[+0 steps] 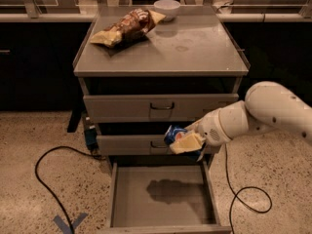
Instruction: Place pepsi can into bottom drawer
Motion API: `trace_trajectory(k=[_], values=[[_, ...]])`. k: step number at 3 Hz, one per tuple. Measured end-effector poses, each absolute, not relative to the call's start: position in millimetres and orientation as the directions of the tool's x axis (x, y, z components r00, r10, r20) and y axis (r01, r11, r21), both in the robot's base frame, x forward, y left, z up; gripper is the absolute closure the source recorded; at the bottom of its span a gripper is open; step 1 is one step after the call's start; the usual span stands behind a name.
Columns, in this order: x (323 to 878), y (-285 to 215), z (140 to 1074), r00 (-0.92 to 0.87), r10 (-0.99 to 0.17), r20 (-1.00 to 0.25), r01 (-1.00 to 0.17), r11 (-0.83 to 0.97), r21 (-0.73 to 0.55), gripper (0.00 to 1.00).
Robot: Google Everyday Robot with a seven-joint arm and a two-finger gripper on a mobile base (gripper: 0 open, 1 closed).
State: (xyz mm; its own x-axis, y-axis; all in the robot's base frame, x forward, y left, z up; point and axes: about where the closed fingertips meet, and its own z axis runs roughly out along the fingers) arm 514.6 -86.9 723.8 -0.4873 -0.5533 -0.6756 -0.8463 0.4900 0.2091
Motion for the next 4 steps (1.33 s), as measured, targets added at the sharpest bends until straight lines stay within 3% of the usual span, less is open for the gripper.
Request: trace_trajectory(k=[2,4], values=[[520,-70,633,-0.631,-0.407,-0.661,-0.706,0.655,0.271,1.00],[513,-66,604,-0.637,-0.430,-0.640,-0.698,0.675,0.241,1.00]])
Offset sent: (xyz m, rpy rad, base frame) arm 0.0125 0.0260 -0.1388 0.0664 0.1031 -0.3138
